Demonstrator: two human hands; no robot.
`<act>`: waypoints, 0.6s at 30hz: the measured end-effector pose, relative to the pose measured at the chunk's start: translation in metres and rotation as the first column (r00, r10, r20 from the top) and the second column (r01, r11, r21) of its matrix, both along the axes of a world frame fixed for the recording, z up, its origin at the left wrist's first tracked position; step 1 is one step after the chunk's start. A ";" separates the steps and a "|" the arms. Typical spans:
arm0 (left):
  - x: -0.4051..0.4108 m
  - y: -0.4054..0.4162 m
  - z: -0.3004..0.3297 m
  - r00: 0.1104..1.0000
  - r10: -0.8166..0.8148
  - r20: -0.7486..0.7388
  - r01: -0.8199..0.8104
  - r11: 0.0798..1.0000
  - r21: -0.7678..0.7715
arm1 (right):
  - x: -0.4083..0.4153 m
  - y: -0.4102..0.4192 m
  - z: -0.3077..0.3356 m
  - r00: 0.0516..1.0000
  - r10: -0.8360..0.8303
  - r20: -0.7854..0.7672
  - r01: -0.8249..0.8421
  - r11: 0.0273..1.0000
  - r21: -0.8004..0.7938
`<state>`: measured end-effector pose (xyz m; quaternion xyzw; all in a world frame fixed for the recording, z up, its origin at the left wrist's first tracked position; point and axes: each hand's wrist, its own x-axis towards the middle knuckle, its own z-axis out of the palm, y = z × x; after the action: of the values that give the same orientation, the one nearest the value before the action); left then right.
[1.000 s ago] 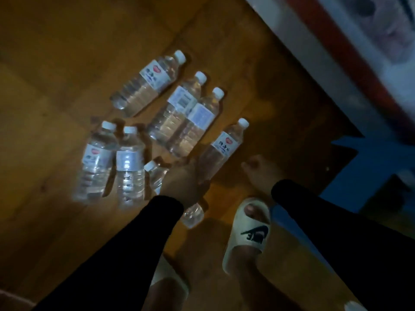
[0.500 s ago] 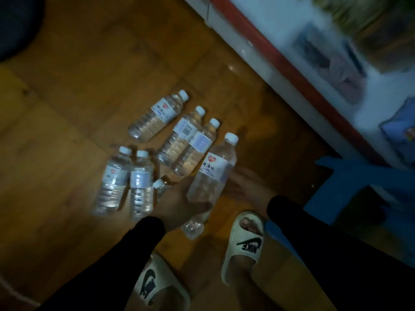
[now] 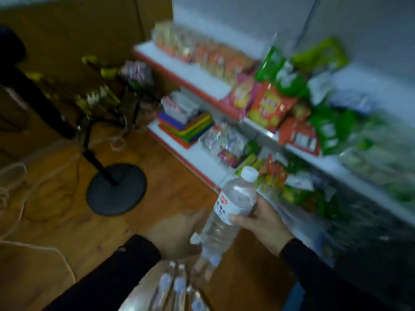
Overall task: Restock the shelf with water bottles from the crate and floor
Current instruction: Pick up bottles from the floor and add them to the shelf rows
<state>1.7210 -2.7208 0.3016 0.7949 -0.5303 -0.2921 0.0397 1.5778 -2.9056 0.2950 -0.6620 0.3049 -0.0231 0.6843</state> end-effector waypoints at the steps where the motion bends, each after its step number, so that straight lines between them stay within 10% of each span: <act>1: 0.006 -0.003 0.035 0.995 -0.032 0.092 0.031 0.999 0.007 | 0.001 -0.004 0.037 1.000 -0.006 0.030 0.008 0.998 -0.059; 18: -0.005 -0.183 0.411 0.906 -0.058 0.420 0.293 0.802 -0.521 | -0.095 -0.113 0.400 0.770 -0.360 0.527 0.618 0.626 -0.475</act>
<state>1.7163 -2.9038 0.7127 0.7335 -0.6630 0.0397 0.1445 1.4829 -3.0182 0.6950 -0.7203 0.3115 -0.4403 0.4363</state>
